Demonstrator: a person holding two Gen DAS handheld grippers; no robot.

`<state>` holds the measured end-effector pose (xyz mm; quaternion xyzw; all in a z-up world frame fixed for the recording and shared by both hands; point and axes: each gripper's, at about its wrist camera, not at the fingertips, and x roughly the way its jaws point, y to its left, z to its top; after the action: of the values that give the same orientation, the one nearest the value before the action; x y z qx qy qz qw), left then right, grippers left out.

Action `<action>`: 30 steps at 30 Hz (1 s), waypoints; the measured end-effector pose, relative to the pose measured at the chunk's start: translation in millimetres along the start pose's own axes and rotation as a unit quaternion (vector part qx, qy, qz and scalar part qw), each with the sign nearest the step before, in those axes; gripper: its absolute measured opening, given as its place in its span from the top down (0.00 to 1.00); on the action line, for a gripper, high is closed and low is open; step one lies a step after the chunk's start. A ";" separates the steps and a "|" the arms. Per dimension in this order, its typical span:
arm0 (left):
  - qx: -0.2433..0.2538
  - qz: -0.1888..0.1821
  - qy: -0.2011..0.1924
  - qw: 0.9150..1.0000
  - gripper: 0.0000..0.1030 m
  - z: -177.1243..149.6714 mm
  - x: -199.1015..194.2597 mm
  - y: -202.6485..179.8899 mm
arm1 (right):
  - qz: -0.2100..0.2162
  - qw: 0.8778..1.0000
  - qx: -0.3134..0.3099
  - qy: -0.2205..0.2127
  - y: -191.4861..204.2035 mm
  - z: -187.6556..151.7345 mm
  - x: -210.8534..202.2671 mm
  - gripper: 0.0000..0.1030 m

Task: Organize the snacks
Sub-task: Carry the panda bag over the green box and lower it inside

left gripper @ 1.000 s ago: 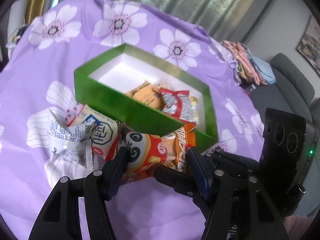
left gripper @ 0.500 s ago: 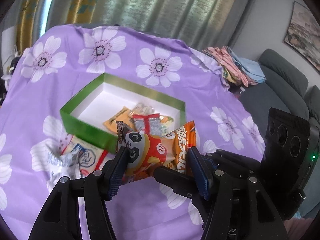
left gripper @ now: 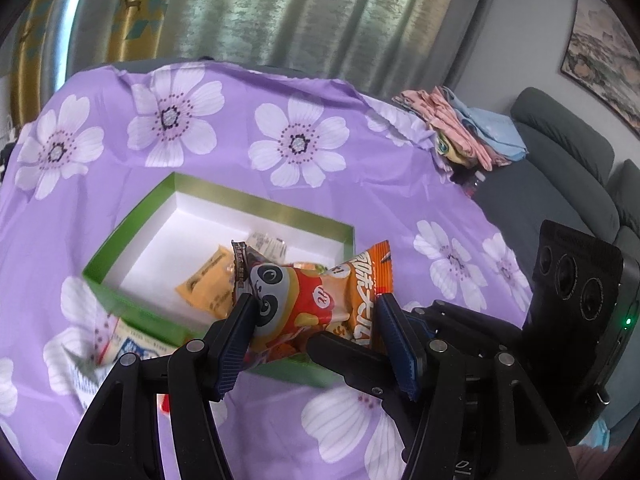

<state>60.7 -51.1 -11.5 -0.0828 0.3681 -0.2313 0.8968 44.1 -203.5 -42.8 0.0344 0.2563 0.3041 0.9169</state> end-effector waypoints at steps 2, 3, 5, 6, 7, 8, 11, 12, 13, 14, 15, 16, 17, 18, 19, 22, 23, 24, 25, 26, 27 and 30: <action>0.002 0.000 -0.001 1.000 0.40 4.8 4.6 -1.0 | -0.001 1.000 0.001 -0.004 -4.4 3.3 1.9 0.62; 0.004 0.000 -0.001 1.000 0.40 7.5 7.5 -1.2 | -0.002 1.000 0.001 -0.005 -6.2 4.7 2.8 0.62; 0.005 0.000 0.000 1.000 0.40 11.1 12.1 -0.2 | -0.004 1.000 0.002 -0.008 -11.3 8.3 6.1 0.62; 0.005 0.000 0.000 1.000 0.40 12.7 14.3 0.3 | -0.004 1.000 0.003 -0.008 -13.5 9.6 6.8 0.62; 0.006 -0.001 0.001 1.000 0.40 14.6 17.1 1.0 | -0.005 1.000 0.004 -0.009 -15.8 10.6 8.1 0.62; 0.006 -0.001 0.001 1.000 0.40 16.2 19.7 1.9 | -0.005 1.000 0.005 -0.010 -18.3 11.8 10.2 0.62; 0.006 0.000 0.003 1.000 0.40 20.4 28.2 4.1 | -0.007 1.000 0.006 -0.011 -25.0 14.5 15.7 0.62; 0.005 0.000 0.005 1.000 0.40 21.7 31.8 5.2 | -0.008 1.000 0.008 -0.010 -28.0 15.6 18.2 0.62; 0.004 0.000 0.007 1.000 0.40 22.0 34.3 6.8 | -0.009 1.000 0.009 -0.010 -30.4 16.2 19.7 0.62; 0.003 0.000 0.009 1.000 0.40 22.8 36.8 7.8 | -0.009 1.000 0.010 -0.008 -33.0 16.8 22.7 0.62; 0.002 0.000 0.011 1.000 0.40 23.4 39.2 8.8 | -0.010 1.000 0.012 -0.008 -34.3 16.8 24.6 0.62; 0.002 0.001 0.013 1.000 0.40 23.6 42.3 10.0 | -0.009 1.000 0.014 -0.006 -36.2 16.9 26.5 0.62; 0.001 0.001 0.014 1.000 0.40 24.2 44.5 10.7 | -0.009 1.000 0.017 -0.005 -38.7 16.8 29.1 0.62; 0.000 0.000 0.017 1.000 0.40 24.1 47.4 12.0 | -0.009 1.000 0.018 -0.004 -39.8 16.5 30.0 0.62; -0.002 0.000 0.019 1.000 0.40 24.3 50.3 13.8 | -0.009 1.000 0.020 -0.002 -41.6 16.3 32.0 0.62; -0.006 -0.001 0.025 1.000 0.40 23.4 56.5 17.0 | -0.011 1.000 0.025 0.005 -45.6 14.0 37.5 0.62; -0.007 -0.001 0.027 1.000 0.40 22.7 58.3 17.9 | -0.011 1.000 0.025 0.007 -46.2 13.1 38.6 0.62; -0.007 0.000 0.029 1.000 0.40 22.4 59.9 18.6 | -0.011 1.000 0.026 0.009 -47.1 12.4 39.4 0.62; -0.008 0.001 0.032 0.999 0.40 21.9 61.9 19.2 | -0.011 0.999 0.028 0.011 -48.0 11.3 40.7 0.62; -0.009 0.001 0.033 0.999 0.40 21.3 63.1 19.8 | -0.010 0.999 0.030 0.014 -48.9 10.3 42.1 0.62; -0.010 0.001 0.035 0.999 0.40 21.3 64.0 20.5 | -0.010 0.999 0.031 0.016 -49.6 9.8 42.8 0.62; -0.013 0.003 0.039 0.999 0.40 20.2 66.8 22.5 | -0.012 0.999 0.034 0.022 -50.9 8.2 45.6 0.62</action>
<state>124.3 -63.5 -45.8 -0.0835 0.4063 -0.2267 0.8812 106.8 -217.9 -67.3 0.0561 0.2866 0.2853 0.9129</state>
